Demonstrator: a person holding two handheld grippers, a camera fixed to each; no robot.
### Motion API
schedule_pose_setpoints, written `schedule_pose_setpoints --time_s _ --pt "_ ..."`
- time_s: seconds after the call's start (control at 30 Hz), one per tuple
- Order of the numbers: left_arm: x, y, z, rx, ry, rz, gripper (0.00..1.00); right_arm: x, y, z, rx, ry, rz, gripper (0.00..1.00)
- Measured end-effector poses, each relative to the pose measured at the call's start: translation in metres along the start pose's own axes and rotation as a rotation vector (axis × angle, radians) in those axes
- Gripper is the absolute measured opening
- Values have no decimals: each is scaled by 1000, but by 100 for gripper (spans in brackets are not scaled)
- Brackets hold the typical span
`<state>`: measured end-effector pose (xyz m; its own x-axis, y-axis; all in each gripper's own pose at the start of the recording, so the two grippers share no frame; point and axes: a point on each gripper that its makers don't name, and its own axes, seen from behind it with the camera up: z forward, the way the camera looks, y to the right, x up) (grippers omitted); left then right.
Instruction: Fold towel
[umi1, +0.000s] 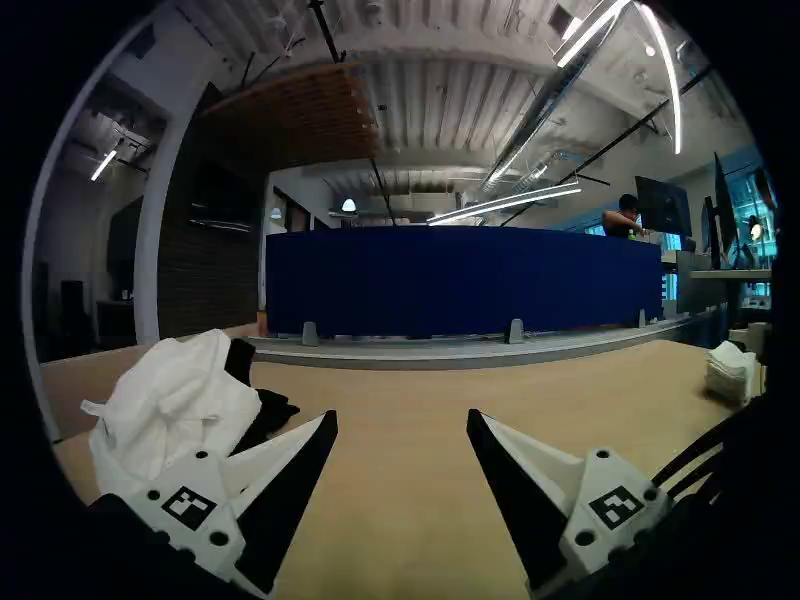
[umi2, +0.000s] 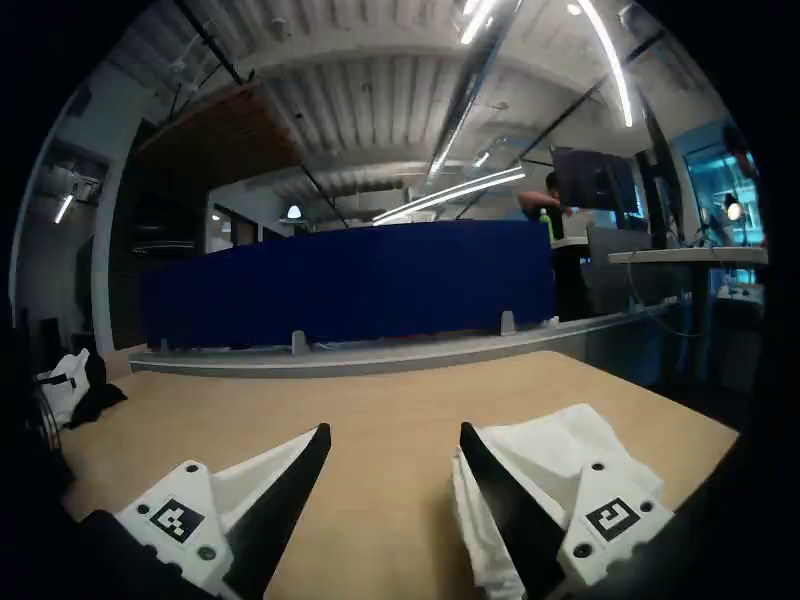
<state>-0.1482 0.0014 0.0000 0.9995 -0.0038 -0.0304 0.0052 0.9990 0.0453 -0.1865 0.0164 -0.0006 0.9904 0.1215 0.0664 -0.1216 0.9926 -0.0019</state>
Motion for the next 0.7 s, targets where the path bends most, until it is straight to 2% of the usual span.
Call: schedule_pose_setpoints --time_s 0.4,0.7 --pt "0 0 0 0 0 0 96 0 -2 -1 -7 28 3 100" --pt "0 0 0 0 0 0 96 -1 -7 -7 -2 45 -35 100"
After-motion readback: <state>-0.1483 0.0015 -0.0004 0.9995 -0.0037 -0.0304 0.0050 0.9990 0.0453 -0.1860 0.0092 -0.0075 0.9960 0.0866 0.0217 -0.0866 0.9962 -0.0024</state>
